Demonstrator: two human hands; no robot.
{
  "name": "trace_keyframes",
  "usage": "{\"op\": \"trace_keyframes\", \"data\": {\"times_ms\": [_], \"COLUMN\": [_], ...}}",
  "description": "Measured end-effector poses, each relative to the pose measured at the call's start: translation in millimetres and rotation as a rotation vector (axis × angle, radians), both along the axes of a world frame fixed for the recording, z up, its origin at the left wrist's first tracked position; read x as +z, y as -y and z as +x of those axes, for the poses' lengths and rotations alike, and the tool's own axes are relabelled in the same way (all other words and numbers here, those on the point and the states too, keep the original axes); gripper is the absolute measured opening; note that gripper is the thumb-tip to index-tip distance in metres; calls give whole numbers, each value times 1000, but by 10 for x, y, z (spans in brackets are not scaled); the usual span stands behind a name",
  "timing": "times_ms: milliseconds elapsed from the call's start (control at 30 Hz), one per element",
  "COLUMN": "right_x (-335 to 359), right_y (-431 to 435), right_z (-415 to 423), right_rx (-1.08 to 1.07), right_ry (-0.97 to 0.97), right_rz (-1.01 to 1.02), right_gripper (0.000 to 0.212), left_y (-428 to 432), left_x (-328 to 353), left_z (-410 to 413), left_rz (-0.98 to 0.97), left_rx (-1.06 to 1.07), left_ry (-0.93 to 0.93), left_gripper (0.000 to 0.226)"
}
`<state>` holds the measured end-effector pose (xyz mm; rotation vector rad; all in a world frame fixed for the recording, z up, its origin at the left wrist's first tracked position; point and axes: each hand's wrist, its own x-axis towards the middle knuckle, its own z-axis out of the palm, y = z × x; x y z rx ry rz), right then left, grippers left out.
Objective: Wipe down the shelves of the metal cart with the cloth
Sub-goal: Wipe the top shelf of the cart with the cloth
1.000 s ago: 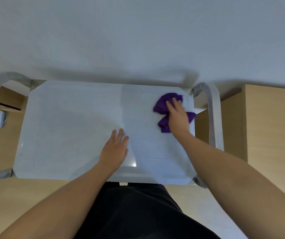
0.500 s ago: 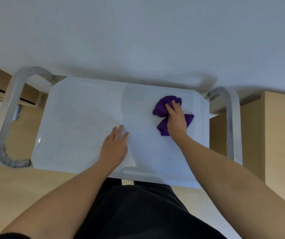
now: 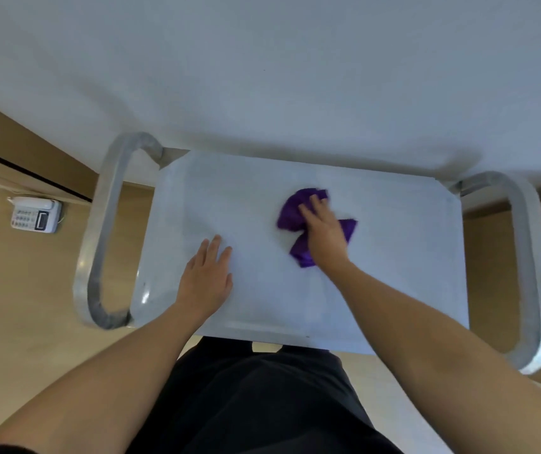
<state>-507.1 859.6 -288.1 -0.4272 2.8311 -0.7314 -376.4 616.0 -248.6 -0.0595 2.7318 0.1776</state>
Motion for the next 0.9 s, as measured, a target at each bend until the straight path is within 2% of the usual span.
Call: {"op": "trace_keyframes", "data": {"times_ms": [100,167,233,367,433,467,533,600,667,733,867,900], "right_x": [35,78,92,85,63,43,39,59,93,105,64,66], "right_y": [125,497,973,1674,1646,1574,1369,1254,1368,1704,2373,2415], "right_z": [-121,-18,183,529,395,303,82,-110,-136,-31,263,228], "right_rx": [-366,-403,-270,225,262,201,-83,-354,-428,-270,316,380], "right_ry": [49,33,-2,4,1,-4,45,97,56,-33,-56,-57], "right_rz": [65,133,100,17,9,0,0,89,185,181,73,82], "right_gripper": [52,54,56,63,62,59,53,57,63,62,66,66], "left_y": [388,615,764,851,852,851,869,906,929,941,963,971], "left_x": [-36,-47,-54,-41,-50,-57,-79,-85,-78,-81,-85,-88], "left_z": [105,184,237,262,265,270,284,292,297,309,330,332], "left_rz": [8,19,43,61,60,72,109,148,179,190,183,177], "left_rx": [51,67,46,22,17,14,9,13,12,11,25,25], "left_ry": [10,13,19,47,49,50,55,53,44,35,29,31], "left_gripper": [55,56,58,61,61,61,61,60,60,61,62,62]}}
